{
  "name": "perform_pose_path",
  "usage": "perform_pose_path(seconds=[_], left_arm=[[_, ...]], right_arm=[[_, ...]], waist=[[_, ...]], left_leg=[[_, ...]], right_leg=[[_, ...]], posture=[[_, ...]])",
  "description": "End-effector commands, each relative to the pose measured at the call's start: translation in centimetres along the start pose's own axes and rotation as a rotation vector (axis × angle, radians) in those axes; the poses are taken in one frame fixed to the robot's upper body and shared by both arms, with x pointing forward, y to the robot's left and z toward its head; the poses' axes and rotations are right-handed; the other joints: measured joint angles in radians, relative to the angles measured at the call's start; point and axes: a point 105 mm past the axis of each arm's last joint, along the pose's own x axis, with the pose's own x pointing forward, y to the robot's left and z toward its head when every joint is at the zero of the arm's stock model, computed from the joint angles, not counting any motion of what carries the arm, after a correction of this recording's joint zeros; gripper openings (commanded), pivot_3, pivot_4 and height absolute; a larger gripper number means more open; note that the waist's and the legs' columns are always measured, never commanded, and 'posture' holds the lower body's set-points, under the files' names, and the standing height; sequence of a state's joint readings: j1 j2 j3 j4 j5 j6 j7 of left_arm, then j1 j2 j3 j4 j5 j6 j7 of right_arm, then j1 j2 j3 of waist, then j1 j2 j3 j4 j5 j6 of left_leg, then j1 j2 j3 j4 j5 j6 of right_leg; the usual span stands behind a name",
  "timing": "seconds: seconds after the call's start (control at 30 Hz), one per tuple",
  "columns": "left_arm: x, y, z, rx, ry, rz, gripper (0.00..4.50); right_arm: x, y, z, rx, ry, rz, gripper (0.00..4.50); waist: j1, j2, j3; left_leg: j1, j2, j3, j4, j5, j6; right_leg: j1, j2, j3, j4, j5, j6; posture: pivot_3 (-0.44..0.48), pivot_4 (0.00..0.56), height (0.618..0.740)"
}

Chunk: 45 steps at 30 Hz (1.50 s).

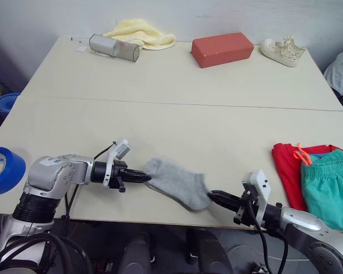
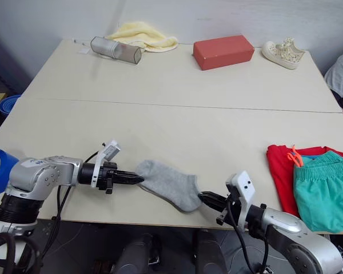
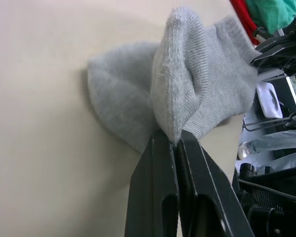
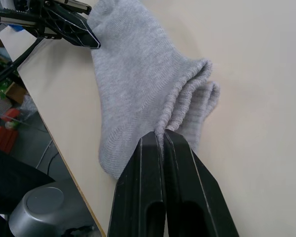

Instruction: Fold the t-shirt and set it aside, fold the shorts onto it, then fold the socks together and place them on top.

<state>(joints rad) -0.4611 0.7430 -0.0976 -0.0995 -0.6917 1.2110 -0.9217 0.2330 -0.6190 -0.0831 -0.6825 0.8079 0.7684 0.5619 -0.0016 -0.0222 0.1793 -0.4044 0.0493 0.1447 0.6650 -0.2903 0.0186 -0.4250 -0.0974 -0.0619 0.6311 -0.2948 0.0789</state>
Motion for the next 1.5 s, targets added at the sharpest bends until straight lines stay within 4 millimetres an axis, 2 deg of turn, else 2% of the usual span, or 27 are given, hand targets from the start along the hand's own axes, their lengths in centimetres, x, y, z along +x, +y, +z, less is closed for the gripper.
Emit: perform_pose_path(seconds=[0.03,0.17,0.23,0.27,0.3,0.37,0.47,0.5,0.63,0.67,0.73,0.8,0.93,0.97,1.1,1.2,1.3,1.5], left_arm=[[-0.1,-0.3,0.4,0.023,-0.007,-0.010,0.03],[-0.1,-0.3,-0.2,0.027,0.019,-0.003,0.03],[-0.1,-0.4,-0.4,0.038,0.029,-0.007,0.47],[-0.2,-0.4,-0.5,0.041,0.033,-0.006,0.68],[-0.3,-0.4,-0.6,0.041,0.035,-0.003,0.94],[-0.6,0.1,-0.5,0.051,0.022,0.030,1.62],[-1.2,1.1,-0.7,0.079,0.060,0.101,2.55],[-1.8,1.4,-0.1,0.097,0.035,0.117,2.82],[-3.4,0.1,1.4,0.229,-0.023,0.027,2.82],[-3.6,-0.5,1.9,0.279,-0.044,-0.016,2.65],[-3.8,-1.9,2.6,0.378,-0.081,-0.123,2.19],[-3.8,-2.5,2.9,0.439,-0.099,-0.178,1.56],[-1.3,-2.3,4.3,0.564,-0.126,-0.181,0.30],[-0.7,-2.0,4.3,0.592,-0.122,-0.176,0.03],[1.6,-0.4,4.4,0.637,-0.120,-0.128,0.03],[2.7,0.8,4.4,0.669,-0.105,-0.087,0.03],[3.0,1.3,4.1,0.695,-0.091,-0.079,0.03],[3.3,1.6,2.1,0.663,-0.042,-0.062,0.03]], right_arm=[[0.3,0.1,0.7,-0.027,-0.031,0.005,0.00],[0.4,-0.3,0.7,-0.011,-0.037,-0.017,0.00],[0.4,-0.6,1.1,-0.008,-0.062,-0.025,0.00],[0.2,0.4,0.8,-0.004,-0.025,0.051,0.22],[0.1,0.6,0.9,-0.042,-0.014,0.062,0.47],[-0.1,-0.5,1.3,-0.045,-0.041,-0.018,1.05],[-0.8,-0.2,1.1,-0.052,-0.005,0.015,2.08],[-1.4,-0.2,1.3,-0.067,-0.010,0.022,2.40],[-2.7,0.0,2.7,-0.113,-0.084,0.049,2.40],[-2.7,0.4,2.9,-0.119,-0.091,0.074,2.43],[-2.0,1.1,3.2,-0.141,-0.108,0.113,2.03],[-1.3,1.4,3.2,-0.166,-0.106,0.126,1.49],[1.9,1.9,1.1,-0.242,-0.027,0.138,0.08],[2.4,1.8,0.7,-0.254,-0.017,0.130,0.00],[3.9,1.5,-1.1,-0.280,0.038,0.118,0.00],[4.4,0.9,-2.2,-0.284,0.082,0.100,0.00],[4.5,-0.2,-2.1,-0.310,0.091,0.063,0.00],[3.1,-2.5,-1.3,-0.346,0.096,0.012,0.00]], waist=[[0.000,0.000,0.000],[0.000,0.000,0.000],[0.000,0.000,0.000],[0.000,0.000,0.000],[0.000,0.000,0.000],[0.000,-0.001,-0.001],[0.000,-0.001,-0.001],[0.000,-0.001,-0.001],[0.000,-0.001,-0.001],[0.000,-0.001,-0.001],[-0.001,-0.001,-0.001],[0.000,-0.001,-0.001],[0.004,-0.001,-0.001],[0.004,-0.001,-0.001],[0.003,-0.001,-0.001],[0.000,-0.002,-0.001],[-0.002,-0.002,-0.002],[0.000,-0.003,-0.002]], left_leg=[[0.000,0.000,0.000,0.000,0.000,0.000],[0.000,0.000,0.000,0.000,0.000,0.000],[0.000,0.000,0.000,0.000,0.000,0.000],[0.000,0.000,0.000,0.000,0.000,0.000],[0.000,0.000,0.000,0.000,0.000,0.000],[0.000,0.000,0.000,0.001,0.000,0.000],[0.000,0.000,0.000,0.001,0.000,0.000],[0.001,0.000,0.000,0.001,0.000,0.000],[0.001,0.000,0.000,0.001,0.000,0.001],[0.001,0.000,0.000,0.001,0.000,0.001],[0.001,0.000,0.001,0.001,0.000,0.001],[0.001,0.000,0.001,0.001,0.000,0.001],[0.000,0.000,0.000,0.002,0.000,0.001],[0.000,-0.001,0.000,0.002,0.001,0.001],[0.000,-0.003,0.003,0.003,0.001,0.003],[0.000,-0.003,0.003,0.004,0.000,0.004],[0.000,-0.001,0.003,0.004,0.001,0.003],[0.000,-0.002,0.003,0.004,0.001,0.004]], right_leg=[[0.000,0.000,0.000,0.000,0.000,0.000],[0.000,0.000,0.000,0.001,0.000,0.000],[0.000,0.000,0.000,0.001,0.000,0.000],[0.000,0.000,0.000,0.001,0.000,0.000],[0.000,0.000,0.000,0.001,0.000,0.000],[0.000,0.000,0.000,0.001,0.000,0.000],[0.000,0.000,0.000,0.001,0.000,0.000],[0.000,-0.001,0.000,0.002,0.000,0.000],[0.000,-0.001,0.000,0.002,0.000,0.000],[0.000,0.000,-0.001,0.002,0.000,0.000],[0.000,-0.001,-0.002,0.002,0.000,0.000],[0.000,-0.001,-0.002,0.002,0.000,0.000],[0.000,-0.001,-0.002,0.002,0.000,0.000],[0.000,0.000,-0.002,0.002,0.000,0.000],[0.000,0.001,-0.005,0.003,0.000,0.001],[-0.001,0.001,-0.006,0.003,0.001,0.002],[-0.001,0.002,-0.007,0.003,0.001,0.002],[0.000,0.001,-0.007,0.004,0.001,0.002]], posture=[[0.000,0.150,0.740],[0.000,0.150,0.740],[0.000,0.150,0.740],[0.000,0.150,0.740],[0.000,0.150,0.740],[0.000,0.150,0.740],[0.000,0.150,0.740],[0.000,0.150,0.740],[0.000,0.150,0.740],[0.000,0.150,0.740],[0.000,0.150,0.740],[0.000,0.150,0.740],[0.000,0.150,0.740],[0.000,0.150,0.740],[0.000,0.150,0.740],[0.000,0.150,0.740],[0.000,0.150,0.740],[0.000,0.150,0.740]])
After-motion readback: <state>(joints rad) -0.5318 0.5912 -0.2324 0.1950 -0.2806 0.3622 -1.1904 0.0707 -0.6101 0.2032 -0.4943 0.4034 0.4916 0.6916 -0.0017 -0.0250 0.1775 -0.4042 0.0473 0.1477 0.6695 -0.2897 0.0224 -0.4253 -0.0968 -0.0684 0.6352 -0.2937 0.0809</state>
